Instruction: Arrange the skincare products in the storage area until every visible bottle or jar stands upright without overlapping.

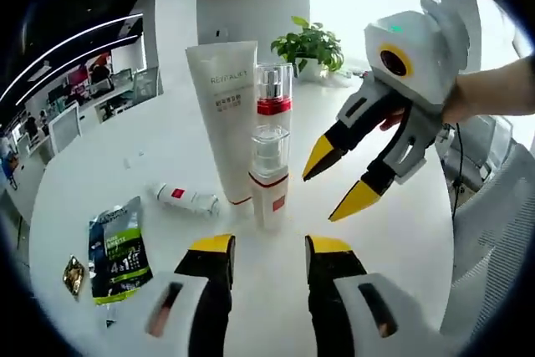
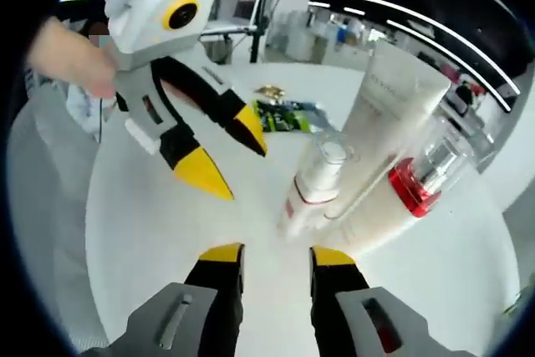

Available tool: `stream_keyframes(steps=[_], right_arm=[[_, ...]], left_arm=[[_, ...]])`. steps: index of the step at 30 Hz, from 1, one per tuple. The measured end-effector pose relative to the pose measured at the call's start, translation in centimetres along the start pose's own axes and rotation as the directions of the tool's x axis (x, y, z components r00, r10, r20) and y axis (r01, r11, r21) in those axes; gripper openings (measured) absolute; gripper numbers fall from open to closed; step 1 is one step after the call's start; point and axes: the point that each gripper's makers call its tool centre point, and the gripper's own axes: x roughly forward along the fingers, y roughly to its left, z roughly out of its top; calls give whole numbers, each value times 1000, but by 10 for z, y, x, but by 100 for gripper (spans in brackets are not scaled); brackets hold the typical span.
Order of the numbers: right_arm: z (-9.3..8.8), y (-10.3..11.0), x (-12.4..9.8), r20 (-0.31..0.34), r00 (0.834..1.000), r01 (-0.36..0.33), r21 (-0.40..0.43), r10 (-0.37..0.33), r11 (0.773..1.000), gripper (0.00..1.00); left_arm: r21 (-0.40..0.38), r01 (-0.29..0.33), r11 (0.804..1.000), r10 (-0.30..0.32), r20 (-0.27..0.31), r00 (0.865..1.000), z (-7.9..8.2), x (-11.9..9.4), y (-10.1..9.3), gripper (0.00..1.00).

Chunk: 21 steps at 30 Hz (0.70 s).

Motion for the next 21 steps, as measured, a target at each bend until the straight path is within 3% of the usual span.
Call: stream_keyframes(steps=[21], right_arm=[[-3, 46, -50, 57, 998, 9, 158, -18, 987, 42]], left_arm=[[-195, -51, 979, 50, -13, 999, -31, -74, -15, 53]])
